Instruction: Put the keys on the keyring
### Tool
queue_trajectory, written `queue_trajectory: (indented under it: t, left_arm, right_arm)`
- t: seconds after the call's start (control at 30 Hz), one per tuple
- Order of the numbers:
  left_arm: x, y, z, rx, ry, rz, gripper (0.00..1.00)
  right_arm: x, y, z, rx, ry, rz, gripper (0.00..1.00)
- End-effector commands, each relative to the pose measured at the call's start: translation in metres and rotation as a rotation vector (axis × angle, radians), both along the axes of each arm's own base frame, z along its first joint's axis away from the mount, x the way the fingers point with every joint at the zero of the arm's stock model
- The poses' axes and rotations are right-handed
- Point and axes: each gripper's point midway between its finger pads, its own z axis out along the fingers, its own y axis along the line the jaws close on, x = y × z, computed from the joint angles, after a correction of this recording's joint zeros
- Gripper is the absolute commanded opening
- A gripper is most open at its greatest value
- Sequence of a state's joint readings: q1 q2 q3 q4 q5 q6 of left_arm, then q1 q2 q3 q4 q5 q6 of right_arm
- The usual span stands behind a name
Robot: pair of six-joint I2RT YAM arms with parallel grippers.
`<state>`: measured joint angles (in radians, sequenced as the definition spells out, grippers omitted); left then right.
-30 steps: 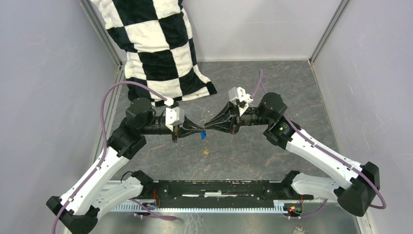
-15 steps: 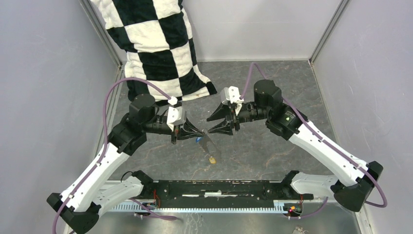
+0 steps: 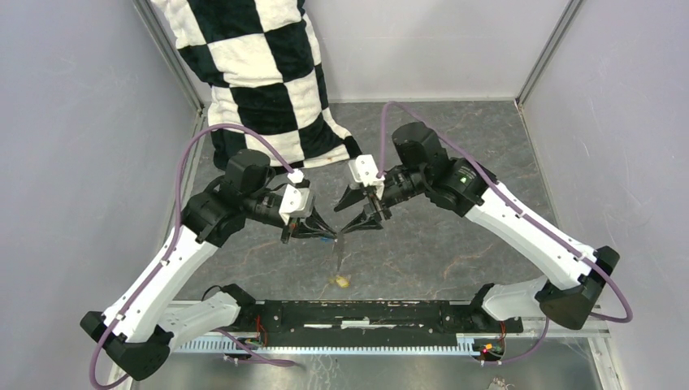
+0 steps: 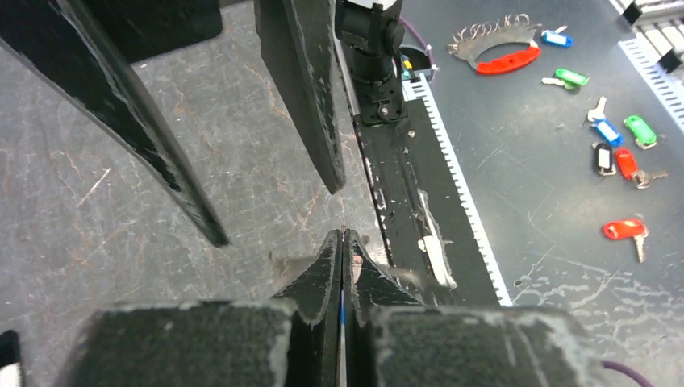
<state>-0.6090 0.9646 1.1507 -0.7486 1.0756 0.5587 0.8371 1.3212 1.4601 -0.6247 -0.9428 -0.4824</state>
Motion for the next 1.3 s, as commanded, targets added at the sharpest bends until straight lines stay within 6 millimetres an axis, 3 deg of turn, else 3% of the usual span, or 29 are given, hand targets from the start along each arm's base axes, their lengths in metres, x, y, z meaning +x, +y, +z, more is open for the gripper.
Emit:
queue_trajectory:
  t: [0.0, 0.2, 0.27, 0.4, 0.53, 0.8, 1.03, 1.27]
  left_arm:
    - [-0.003, 0.005, 0.009, 0.0, -0.156, -0.074, 0.02]
    - [-0.005, 0.011, -0.003, 0.027, -0.191, -0.081, 0.02]
    - [-0.005, 0.011, -0.001, 0.026, -0.199, -0.077, 0.02]
    - [-0.003, 0.01, 0.002, 0.021, -0.197, -0.062, 0.02]
    - [0.005, 0.007, 0.009, -0.003, -0.172, 0.011, 0.02]
    - [0.029, 0.004, 0.026, -0.075, -0.172, 0.192, 0.02]
    - [0.06, 0.005, 0.028, -0.085, -0.069, 0.415, 0.02]
    - [0.063, 0.005, 0.031, -0.114, -0.042, 0.447, 0.02]
  right_arm:
    - [-0.017, 0.006, 0.002, -0.019, 0.005, 0.073, 0.53]
    - [-0.005, 0.005, -0.026, -0.04, 0.06, -0.064, 0.47]
    - [-0.005, 0.003, -0.027, -0.012, 0.081, -0.104, 0.46]
    - [0.011, 0.0, -0.009, 0.084, 0.085, -0.259, 0.47]
    - [0.024, -0.009, -0.009, 0.123, 0.116, -0.409, 0.46]
    - [0.004, -0.013, -0.009, 0.203, 0.165, -0.397, 0.48]
    - [0.002, -0.002, -0.008, 0.206, 0.123, -0.457, 0.47]
    - [0.032, -0.004, -0.01, 0.174, 0.055, -0.606, 0.4]
